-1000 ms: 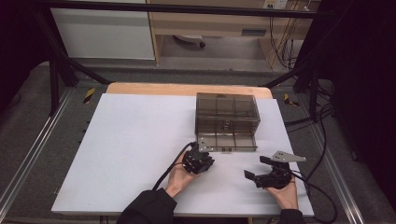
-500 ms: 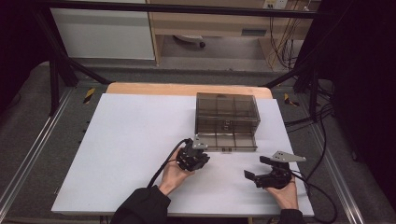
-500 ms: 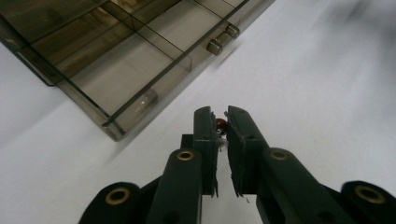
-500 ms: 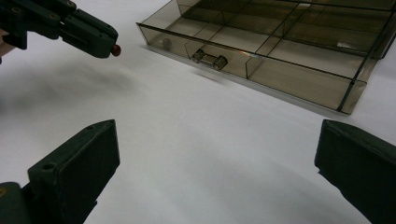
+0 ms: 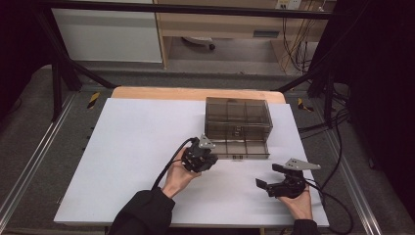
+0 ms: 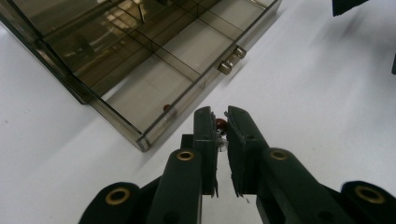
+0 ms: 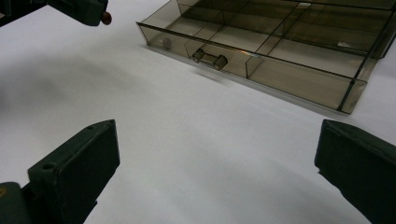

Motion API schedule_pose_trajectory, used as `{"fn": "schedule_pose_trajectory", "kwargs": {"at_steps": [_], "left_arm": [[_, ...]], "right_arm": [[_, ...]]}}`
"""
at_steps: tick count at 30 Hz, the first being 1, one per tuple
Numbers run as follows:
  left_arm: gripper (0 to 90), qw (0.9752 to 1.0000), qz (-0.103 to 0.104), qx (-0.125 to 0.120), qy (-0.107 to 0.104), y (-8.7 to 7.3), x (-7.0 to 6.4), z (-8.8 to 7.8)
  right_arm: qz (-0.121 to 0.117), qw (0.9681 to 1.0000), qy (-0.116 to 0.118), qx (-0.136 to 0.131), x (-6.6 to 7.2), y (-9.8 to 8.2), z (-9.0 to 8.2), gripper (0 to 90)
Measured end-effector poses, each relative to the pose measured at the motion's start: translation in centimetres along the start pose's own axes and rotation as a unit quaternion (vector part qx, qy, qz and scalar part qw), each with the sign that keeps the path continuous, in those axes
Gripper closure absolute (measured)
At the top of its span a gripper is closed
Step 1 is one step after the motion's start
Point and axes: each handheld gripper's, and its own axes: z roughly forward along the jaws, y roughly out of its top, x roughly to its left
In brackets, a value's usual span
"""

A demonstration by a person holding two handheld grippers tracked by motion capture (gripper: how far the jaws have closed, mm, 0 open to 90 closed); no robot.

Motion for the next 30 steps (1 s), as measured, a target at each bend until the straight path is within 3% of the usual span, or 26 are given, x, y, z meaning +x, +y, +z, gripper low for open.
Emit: {"fn": "schedule_pose_trajectory", "kwargs": {"at_steps": [10, 17, 30], "left_arm": [[81.9, 1.0000, 0.002, 0.002, 0.007, 1.4, 1.0, -0.4], [81.9, 0.9999, -0.008, -0.001, 0.010, 2.2, 2.0, -0.5], [81.9, 0.9996, -0.012, 0.003, 0.024, 3.1, 3.1, 1.0]], "right_arm": [[0.000, 1.0000, 0.000, 0.000, 0.0, 0.0, 0.0, 0.6], [-0.001, 1.0000, 0.000, 0.001, 0.0, 0.0, 0.0, 0.6], [-0.002, 1.0000, 0.000, 0.002, 0.0, 0.0, 0.0, 0.6]]}}
